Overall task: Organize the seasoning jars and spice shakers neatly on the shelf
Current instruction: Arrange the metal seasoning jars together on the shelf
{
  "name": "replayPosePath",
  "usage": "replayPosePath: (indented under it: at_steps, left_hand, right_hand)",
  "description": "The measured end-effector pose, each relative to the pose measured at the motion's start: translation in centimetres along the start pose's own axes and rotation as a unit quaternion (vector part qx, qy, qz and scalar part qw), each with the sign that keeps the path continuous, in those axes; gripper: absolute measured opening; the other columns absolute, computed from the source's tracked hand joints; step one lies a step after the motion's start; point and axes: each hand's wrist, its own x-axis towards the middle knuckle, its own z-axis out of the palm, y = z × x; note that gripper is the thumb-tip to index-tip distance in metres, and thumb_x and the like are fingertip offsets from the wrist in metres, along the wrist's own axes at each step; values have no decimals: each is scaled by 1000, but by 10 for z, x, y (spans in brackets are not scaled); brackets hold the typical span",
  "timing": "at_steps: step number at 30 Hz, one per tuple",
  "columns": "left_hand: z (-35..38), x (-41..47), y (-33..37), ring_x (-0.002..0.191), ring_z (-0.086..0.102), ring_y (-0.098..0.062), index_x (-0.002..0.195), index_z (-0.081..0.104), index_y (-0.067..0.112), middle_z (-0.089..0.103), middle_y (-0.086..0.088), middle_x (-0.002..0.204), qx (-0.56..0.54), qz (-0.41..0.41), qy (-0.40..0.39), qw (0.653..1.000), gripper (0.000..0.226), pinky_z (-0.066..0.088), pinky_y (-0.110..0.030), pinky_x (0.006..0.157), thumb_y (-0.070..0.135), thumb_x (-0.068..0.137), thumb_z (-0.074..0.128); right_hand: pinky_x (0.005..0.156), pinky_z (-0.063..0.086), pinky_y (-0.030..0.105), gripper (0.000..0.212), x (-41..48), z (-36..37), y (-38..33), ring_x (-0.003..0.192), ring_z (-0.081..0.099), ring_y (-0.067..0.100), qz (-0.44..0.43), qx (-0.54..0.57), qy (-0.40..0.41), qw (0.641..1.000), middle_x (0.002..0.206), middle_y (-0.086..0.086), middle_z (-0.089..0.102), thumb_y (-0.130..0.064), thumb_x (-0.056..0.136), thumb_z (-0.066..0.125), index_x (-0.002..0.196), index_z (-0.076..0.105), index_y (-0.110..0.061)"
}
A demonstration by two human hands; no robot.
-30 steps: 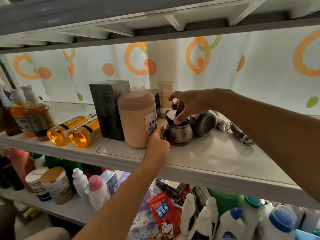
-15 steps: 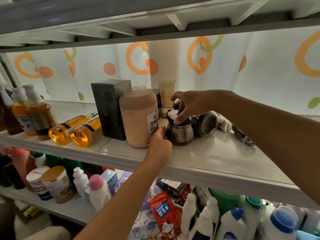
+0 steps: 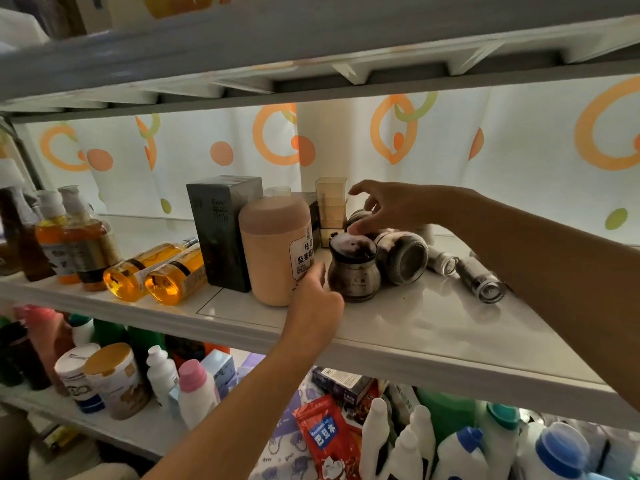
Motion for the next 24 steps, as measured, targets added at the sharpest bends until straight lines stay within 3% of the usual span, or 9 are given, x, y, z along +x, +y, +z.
replayPosePath:
  at_steps: [3, 5, 8, 13, 17, 20, 24]
  left_hand:
    - [-5, -17, 31, 110, 60, -6, 136, 45, 28, 57, 12, 133, 33, 93, 34, 995, 49, 51, -21, 84, 6, 93, 51]
    - [-4, -15, 60, 88, 64, -2, 122, 56, 32, 67, 18, 111, 54, 147, 45, 987, 36, 53, -18, 72, 11, 93, 53]
    - [7, 13, 93, 103, 60, -3, 117, 62, 28, 70, 15, 109, 115, 172, 26, 978, 34, 43, -21, 93, 10, 90, 52]
    - [32, 75, 117, 113, 57, -20, 123, 61, 12, 65, -3, 120, 279, 153, -63, 946, 38, 46, -34, 99, 6, 86, 52]
    - [42, 107, 121, 84, 53, -22, 86, 64, 6, 58, -9, 87, 375, 104, -139, 910, 11, 43, -31, 73, 16, 83, 60]
    - [45, 125, 118, 92, 61, -25, 100, 68, -2, 66, -14, 98, 422, 83, -143, 891, 20, 47, -32, 74, 9, 86, 59]
    - [49, 134, 110, 92, 61, -26, 93, 65, -1, 64, -14, 96, 430, 58, -129, 892, 17, 51, -34, 78, 8, 87, 52]
  right_hand:
    - [93, 44, 33, 71, -10, -16, 16, 109, 56, 21, 16, 10, 77, 997, 127, 5, 58, -46, 81, 71, 140, 39, -23]
    - [99, 44, 37, 66, -17, -20, 29, 113, 55, 24, 40, 7, 101, 994, 130, 8, 58, -41, 83, 71, 138, 44, -17]
    - [96, 45, 36, 60, -28, -16, 46, 111, 55, 25, 67, 12, 106, 992, 128, 11, 59, -36, 82, 73, 133, 50, -13]
    - [85, 42, 28, 61, -39, -4, 67, 99, 54, 18, 78, 18, 85, 993, 121, 7, 62, -37, 79, 75, 131, 52, -14]
    - [89, 43, 28, 68, -46, 6, 73, 108, 55, 19, 82, 32, 70, 994, 124, 4, 58, -40, 78, 76, 136, 48, -19]
    - [85, 44, 29, 67, -48, 22, 75, 103, 55, 18, 77, 20, 83, 993, 122, 3, 58, -47, 76, 75, 132, 50, -19]
    - [87, 48, 33, 76, -45, 43, 73, 108, 55, 21, 71, 15, 98, 993, 128, 4, 56, -52, 73, 75, 136, 45, -20]
